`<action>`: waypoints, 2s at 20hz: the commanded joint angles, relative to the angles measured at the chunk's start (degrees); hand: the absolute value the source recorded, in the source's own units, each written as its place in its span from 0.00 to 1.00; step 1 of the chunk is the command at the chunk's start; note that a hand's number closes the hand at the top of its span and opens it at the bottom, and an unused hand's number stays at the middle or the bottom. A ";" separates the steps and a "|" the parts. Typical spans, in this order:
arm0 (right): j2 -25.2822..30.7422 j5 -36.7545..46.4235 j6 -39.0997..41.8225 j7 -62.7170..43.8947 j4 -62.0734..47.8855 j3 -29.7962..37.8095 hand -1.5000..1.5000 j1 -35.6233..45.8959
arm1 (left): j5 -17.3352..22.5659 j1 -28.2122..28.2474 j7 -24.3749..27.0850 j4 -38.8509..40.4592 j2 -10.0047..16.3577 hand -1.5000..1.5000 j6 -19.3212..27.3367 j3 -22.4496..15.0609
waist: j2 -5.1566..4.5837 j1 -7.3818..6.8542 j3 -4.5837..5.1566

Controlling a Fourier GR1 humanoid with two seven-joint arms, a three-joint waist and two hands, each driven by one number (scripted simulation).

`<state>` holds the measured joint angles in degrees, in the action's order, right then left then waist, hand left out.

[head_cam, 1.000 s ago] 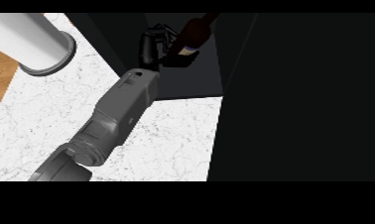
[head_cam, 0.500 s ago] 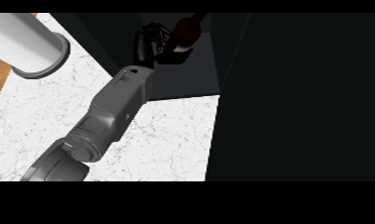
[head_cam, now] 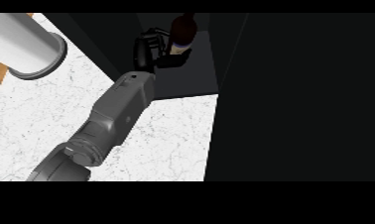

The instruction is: Pick up the wine, place it into the cabinet and close the cabinet

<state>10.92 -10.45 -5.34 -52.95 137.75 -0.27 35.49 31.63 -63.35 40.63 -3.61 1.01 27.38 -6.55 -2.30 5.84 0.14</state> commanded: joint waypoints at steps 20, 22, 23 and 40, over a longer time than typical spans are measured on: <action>-1.87 -2.33 0.32 0.58 -1.28 -0.85 0.00 1.23 | 6.70 12.52 3.58 -0.82 -1.01 1.00 -12.46 1.61 | 0.18 3.90 0.16; -1.85 -2.17 0.19 -0.16 0.65 -1.63 0.00 1.21 | 7.17 11.29 2.43 -1.23 -1.01 1.00 -11.67 1.56 | 0.38 4.30 0.17; -1.88 -3.56 0.21 -0.46 0.17 -0.84 0.00 1.35 | 7.39 11.58 2.58 -1.03 -1.01 1.00 -10.69 1.48 | 0.29 4.50 0.15; -1.75 -5.65 2.07 1.08 -0.88 0.78 0.00 0.18 | 10.14 9.86 2.65 -3.31 -1.01 1.00 -5.60 -1.72 | -0.32 5.66 0.07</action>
<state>8.81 -13.96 -4.29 -52.12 136.35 -0.53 36.80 40.89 -52.90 43.45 -6.46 0.04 20.38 -7.95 -2.31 10.95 0.28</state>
